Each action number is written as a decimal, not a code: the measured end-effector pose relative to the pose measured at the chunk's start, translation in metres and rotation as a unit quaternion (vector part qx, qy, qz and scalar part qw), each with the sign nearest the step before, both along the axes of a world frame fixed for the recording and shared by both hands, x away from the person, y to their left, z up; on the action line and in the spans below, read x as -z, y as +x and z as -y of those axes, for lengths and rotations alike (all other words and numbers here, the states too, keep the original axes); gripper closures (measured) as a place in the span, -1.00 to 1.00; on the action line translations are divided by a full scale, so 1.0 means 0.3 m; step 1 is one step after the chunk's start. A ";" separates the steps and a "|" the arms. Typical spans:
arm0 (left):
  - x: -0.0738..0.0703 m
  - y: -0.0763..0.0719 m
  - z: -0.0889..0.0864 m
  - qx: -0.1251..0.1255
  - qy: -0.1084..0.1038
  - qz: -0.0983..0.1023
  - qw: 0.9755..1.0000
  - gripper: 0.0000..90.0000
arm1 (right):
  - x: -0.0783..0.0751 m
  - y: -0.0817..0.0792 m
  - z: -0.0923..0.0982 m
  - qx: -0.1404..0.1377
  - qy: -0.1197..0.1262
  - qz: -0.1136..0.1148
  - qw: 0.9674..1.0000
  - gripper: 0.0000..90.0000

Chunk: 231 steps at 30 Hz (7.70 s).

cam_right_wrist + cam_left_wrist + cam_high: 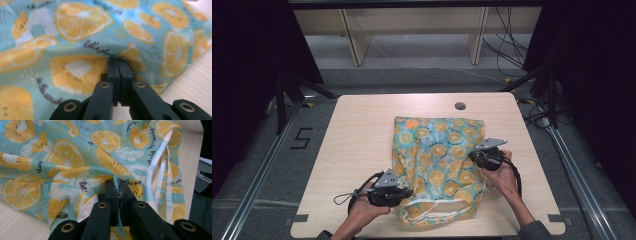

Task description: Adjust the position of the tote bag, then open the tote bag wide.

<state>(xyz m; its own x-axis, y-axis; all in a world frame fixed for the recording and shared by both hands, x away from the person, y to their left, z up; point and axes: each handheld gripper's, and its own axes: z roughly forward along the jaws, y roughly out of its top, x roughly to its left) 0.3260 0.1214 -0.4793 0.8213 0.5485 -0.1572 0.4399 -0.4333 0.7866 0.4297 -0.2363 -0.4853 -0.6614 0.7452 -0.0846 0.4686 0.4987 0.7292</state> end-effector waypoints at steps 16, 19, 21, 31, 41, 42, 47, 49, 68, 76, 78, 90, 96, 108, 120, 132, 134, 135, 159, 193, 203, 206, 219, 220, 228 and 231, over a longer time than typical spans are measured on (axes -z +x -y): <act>-0.130 -0.012 -0.081 -0.040 -0.041 0.027 0.998 -0.23 | -0.119 -0.166 -0.013 -0.044 0.083 -0.015 0.995 0.50; -0.146 -0.025 -0.086 -0.037 -0.034 0.037 0.998 -0.31 | -0.120 -0.187 -0.016 -0.053 0.082 -0.017 0.995 0.43; -0.157 -0.041 -0.083 -0.037 -0.031 0.038 0.998 -0.35 | -0.119 -0.207 -0.020 -0.053 0.081 -0.022 0.995 0.37; -0.087 -0.074 0.029 0.002 0.046 0.039 0.998 -0.37 | -0.116 -0.291 -0.018 -0.067 0.087 -0.037 0.993 0.17; -0.028 -0.046 0.036 0.018 0.123 0.072 0.990 0.79 | -0.112 -0.311 -0.007 -0.069 0.092 -0.045 0.992 0.15; -0.033 -0.042 0.031 0.019 0.116 0.070 0.991 0.85 | -0.114 -0.313 -0.007 -0.069 0.093 -0.048 0.992 0.15; -0.090 -0.028 0.009 0.014 0.084 0.074 0.994 0.94 | -0.114 -0.311 -0.003 -0.070 0.094 -0.049 0.992 0.15; -0.129 -0.017 0.008 0.009 0.074 0.088 0.993 0.95 | -0.119 -0.312 -0.001 -0.069 0.096 -0.055 0.991 0.15; -0.281 0.310 -0.010 -0.047 -0.011 0.071 0.996 0.94 | -0.209 -0.331 -0.012 -0.089 0.115 -0.022 0.989 0.02; -0.267 0.397 -0.018 -0.058 -0.011 0.045 0.997 0.93 | -0.192 -0.304 -0.088 -0.107 0.080 -0.014 0.991 0.07; -0.266 0.401 -0.013 -0.064 -0.014 0.043 0.997 0.93 | -0.189 -0.270 -0.112 -0.122 0.057 0.005 0.991 0.63; -0.156 0.516 -0.044 -0.086 0.001 -0.012 0.996 0.91 | -0.284 0.036 -0.094 -0.046 0.081 0.054 0.994 1.00; -0.099 0.563 0.006 -0.085 0.026 -0.033 0.995 0.74 | -0.194 0.200 -0.120 -0.005 0.026 0.021 0.999 1.00; -0.296 0.286 -0.074 -0.051 0.014 0.075 0.996 -0.19 | -0.138 0.263 -0.099 0.011 0.005 -0.023 1.000 1.00; -0.172 0.297 0.081 0.009 0.177 0.069 0.982 -0.42 | -0.143 0.259 -0.095 0.002 0.002 -0.024 1.000 0.97; -0.261 0.538 0.080 -0.060 0.120 0.078 0.988 0.96 | -0.172 0.235 -0.067 0.011 0.019 -0.033 0.999 0.59; -0.272 0.590 0.074 -0.072 0.114 0.068 0.989 0.98 | -0.186 0.227 -0.062 0.013 0.029 -0.036 0.999 0.48; -0.272 0.590 0.074 -0.072 0.114 0.068 0.989 0.98 | -0.186 0.227 -0.062 0.013 0.029 -0.036 0.999 0.48; -0.140 0.738 0.004 -0.147 0.082 -0.014 0.986 0.95 | -0.210 0.166 -0.276 -0.080 0.013 -0.013 0.997 0.73; -0.213 0.491 -0.004 -0.062 0.093 0.058 0.992 0.98 | -0.339 0.204 -0.152 -0.029 0.090 -0.001 0.995 0.45; -0.302 0.498 -0.008 -0.077 0.048 0.065 0.994 0.98 | -0.285 0.101 -0.304 -0.106 0.039 -0.025 0.993 0.04; -0.291 0.501 -0.011 -0.073 0.031 0.057 0.995 0.98 | -0.232 0.109 -0.354 -0.110 -0.003 -0.031 0.993 -0.14; -0.245 0.338 -0.068 -0.029 0.031 0.065 0.997 0.99 | -0.194 0.116 -0.255 -0.099 0.035 -0.031 0.994 1.00; -0.246 0.315 -0.077 -0.023 0.043 0.068 0.996 0.99 | -0.209 0.100 -0.237 -0.108 0.045 -0.041 0.992 1.00; -0.310 0.173 -0.119 0.024 -0.021 0.066 0.997 0.99 | -0.316 -0.015 -0.174 -0.141 0.085 -0.037 0.986 1.00; -0.332 0.181 -0.135 0.009 -0.021 0.080 0.997 0.99 | -0.355 -0.032 -0.166 -0.139 0.097 -0.031 0.985 1.00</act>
<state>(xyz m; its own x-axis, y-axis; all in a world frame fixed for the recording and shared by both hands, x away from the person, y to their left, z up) 0.3804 0.1618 -0.3798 0.8475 0.5289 -0.0461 0.3000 -0.4055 0.8634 0.4202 -0.1864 -0.3787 -0.8416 0.5328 0.0884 0.3805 0.4687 0.7972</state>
